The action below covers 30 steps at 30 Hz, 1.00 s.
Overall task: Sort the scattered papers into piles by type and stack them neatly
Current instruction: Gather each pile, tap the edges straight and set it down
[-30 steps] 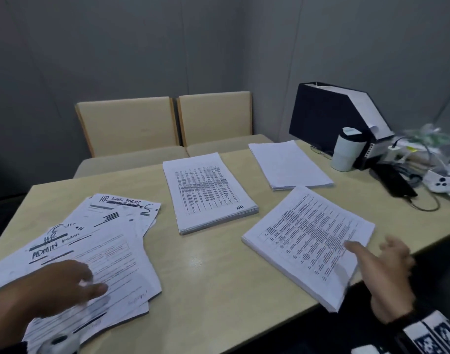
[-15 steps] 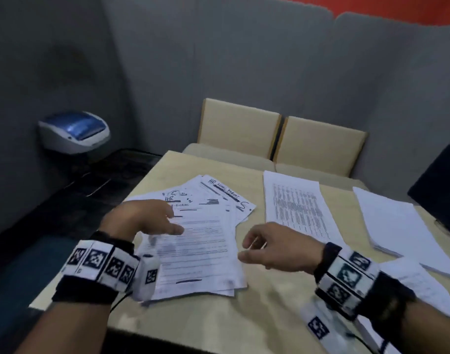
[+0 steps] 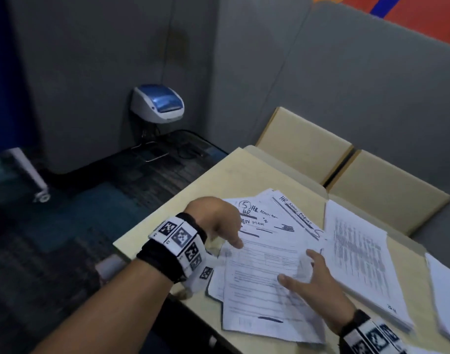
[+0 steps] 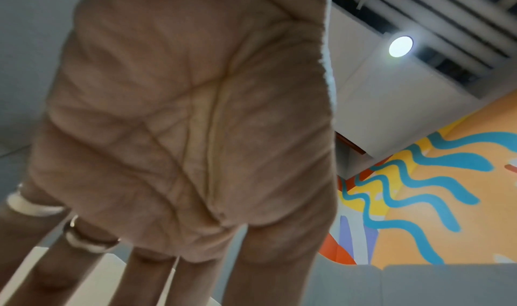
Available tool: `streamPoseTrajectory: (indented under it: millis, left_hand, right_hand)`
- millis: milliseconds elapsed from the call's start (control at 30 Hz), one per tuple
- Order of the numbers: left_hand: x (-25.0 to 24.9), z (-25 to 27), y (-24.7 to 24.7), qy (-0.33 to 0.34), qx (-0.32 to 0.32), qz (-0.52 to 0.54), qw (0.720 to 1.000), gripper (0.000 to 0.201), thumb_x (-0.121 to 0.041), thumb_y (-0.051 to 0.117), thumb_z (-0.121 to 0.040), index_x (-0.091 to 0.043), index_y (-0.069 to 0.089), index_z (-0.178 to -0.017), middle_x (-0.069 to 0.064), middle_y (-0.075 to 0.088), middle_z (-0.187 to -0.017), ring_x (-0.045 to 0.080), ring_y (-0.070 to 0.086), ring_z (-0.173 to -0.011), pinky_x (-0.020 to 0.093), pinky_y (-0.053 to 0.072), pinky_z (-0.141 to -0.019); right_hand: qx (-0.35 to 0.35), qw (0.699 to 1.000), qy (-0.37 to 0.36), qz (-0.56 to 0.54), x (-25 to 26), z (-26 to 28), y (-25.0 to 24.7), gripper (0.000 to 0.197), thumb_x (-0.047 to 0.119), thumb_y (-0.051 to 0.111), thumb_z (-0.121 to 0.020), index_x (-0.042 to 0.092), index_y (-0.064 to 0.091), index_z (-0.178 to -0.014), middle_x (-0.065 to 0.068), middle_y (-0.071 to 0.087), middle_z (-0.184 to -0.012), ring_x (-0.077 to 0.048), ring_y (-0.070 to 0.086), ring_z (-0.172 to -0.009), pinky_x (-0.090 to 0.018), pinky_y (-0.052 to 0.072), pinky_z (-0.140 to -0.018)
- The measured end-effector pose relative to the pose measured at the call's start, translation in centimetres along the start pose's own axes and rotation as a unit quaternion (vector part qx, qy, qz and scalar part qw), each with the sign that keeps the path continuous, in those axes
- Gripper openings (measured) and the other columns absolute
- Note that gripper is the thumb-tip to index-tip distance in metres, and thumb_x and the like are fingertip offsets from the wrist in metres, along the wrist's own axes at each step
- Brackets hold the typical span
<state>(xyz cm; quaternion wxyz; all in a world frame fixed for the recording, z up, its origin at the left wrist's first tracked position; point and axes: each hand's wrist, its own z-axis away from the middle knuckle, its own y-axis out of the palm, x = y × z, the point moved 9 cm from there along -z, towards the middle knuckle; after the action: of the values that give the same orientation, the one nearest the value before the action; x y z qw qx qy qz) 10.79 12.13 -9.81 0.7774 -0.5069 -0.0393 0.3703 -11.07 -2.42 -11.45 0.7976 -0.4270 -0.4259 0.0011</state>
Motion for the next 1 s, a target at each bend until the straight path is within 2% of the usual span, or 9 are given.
streamPoseTrajectory:
  millis: [133, 233, 333, 467, 600, 700, 800, 933, 1000]
  left_hand:
    - [0.8, 0.2, 0.0, -0.01, -0.011, -0.017, 1.0, 0.052, -0.061, 0.072, -0.087, -0.019, 0.057, -0.114, -0.002, 0.067, -0.118, 0.025, 0.067, -0.097, 0.037, 0.056, -0.087]
    - [1.0, 0.2, 0.8, -0.016, 0.005, -0.04, 0.999, 0.052, -0.061, 0.072, -0.087, -0.022, 0.055, -0.115, -0.003, 0.066, -0.118, 0.024, 0.062, -0.099, 0.039, 0.054, -0.093]
    - [-0.3, 0.7, 0.0, -0.003, -0.019, -0.019, 1.0, 0.053, -0.062, 0.074, -0.084, -0.025, 0.058, -0.119, -0.003, 0.066, -0.122, 0.022, 0.063, -0.106, 0.035, 0.052, -0.095]
    - [-1.8, 1.0, 1.2, 0.003, 0.031, -0.027, 0.999, 0.073, -0.061, 0.072, -0.088, -0.014, 0.057, -0.143, 0.0, 0.075, -0.122, 0.021, 0.067, -0.106, 0.039, 0.054, -0.099]
    - [-2.0, 0.9, 1.5, -0.004, 0.003, -0.088, 0.996, 0.074, -0.058, 0.079, -0.081, -0.02, 0.049, -0.137, 0.006, 0.049, -0.139, 0.027, 0.058, -0.103, 0.043, 0.055, -0.096]
    - [-2.5, 0.9, 1.4, 0.013, 0.01, -0.066, 0.998, 0.086, -0.055, 0.076, -0.087, -0.021, 0.036, -0.155, 0.002, 0.054, -0.151, 0.027, 0.059, -0.122, 0.046, 0.05, -0.106]
    - [-3.0, 1.1, 0.9, 0.022, 0.003, -0.043, 0.999, 0.094, -0.053, 0.074, -0.091, -0.023, 0.021, -0.164, 0.0, 0.047, -0.16, 0.026, 0.051, -0.139, 0.046, 0.044, -0.114]
    - [-2.9, 1.1, 0.7, 0.015, 0.001, -0.038, 0.999, 0.092, -0.054, 0.073, -0.091, -0.02, 0.025, -0.163, 0.001, 0.049, -0.157, 0.025, 0.052, -0.138, 0.044, 0.043, -0.114]
    - [-2.9, 1.1, 0.7, 0.019, 0.003, -0.034, 0.999, 0.097, -0.057, 0.073, -0.089, -0.021, 0.021, -0.164, 0.001, 0.048, -0.158, 0.025, 0.051, -0.139, 0.043, 0.043, -0.114]
  right_hand:
    - [-0.012, 0.993, 0.044, -0.109, -1.0, 0.3, 0.7, 0.088, -0.003, 0.089, -0.075, 0.016, 0.029, -0.138, -0.011, 0.061, -0.117, -0.022, 0.066, -0.1, -0.029, 0.059, -0.071]
    - [-0.011, 0.988, 0.055, -0.146, -0.9, 0.2, 0.6, 0.066, -0.007, 0.088, -0.075, 0.006, 0.049, -0.126, -0.028, 0.07, -0.106, -0.026, 0.074, -0.085, -0.038, 0.063, -0.07]
    - [0.0, 0.989, 0.056, -0.138, -0.6, -0.6, 0.1, 0.03, -0.002, 0.089, -0.075, 0.001, 0.073, -0.101, -0.014, 0.081, -0.099, -0.022, 0.079, -0.08, -0.031, 0.063, -0.066]
    - [-0.056, 0.995, 0.074, 0.036, -1.4, -1.6, -1.1, 0.087, 0.061, 0.097, -0.047, 0.017, 0.071, -0.118, -0.007, 0.072, -0.125, -0.028, 0.069, -0.114, -0.047, 0.057, -0.099]
    - [-0.066, 0.983, 0.093, 0.146, -1.6, -1.4, -1.1, 0.116, 0.062, 0.091, -0.064, 0.009, 0.035, -0.151, -0.017, 0.039, -0.147, -0.035, 0.04, -0.138, -0.045, 0.045, -0.11]
    - [-0.059, 0.988, 0.093, 0.111, -1.6, -1.6, -1.1, 0.104, 0.057, 0.094, -0.063, 0.006, 0.042, -0.136, -0.013, 0.046, -0.132, -0.028, 0.053, -0.12, -0.033, 0.052, -0.088]
    - [-0.065, 0.991, 0.1, 0.068, -1.9, -1.3, -1.2, 0.073, 0.052, 0.098, -0.059, 0.012, 0.05, -0.097, -0.001, 0.055, -0.091, -0.016, 0.053, -0.075, -0.027, 0.044, -0.057]
    - [-0.054, 0.993, 0.098, 0.024, -2.6, -1.4, -0.6, 0.123, 0.085, 0.086, -0.017, 0.009, 0.061, -0.111, -0.007, 0.069, -0.111, -0.028, 0.067, -0.101, -0.047, 0.061, -0.087]
    - [-0.035, 0.991, 0.108, 0.075, -2.0, -0.5, -0.1, 0.109, 0.076, 0.089, -0.048, 0.006, 0.059, -0.125, -0.007, 0.057, -0.128, -0.03, 0.052, -0.124, -0.043, 0.051, -0.101]
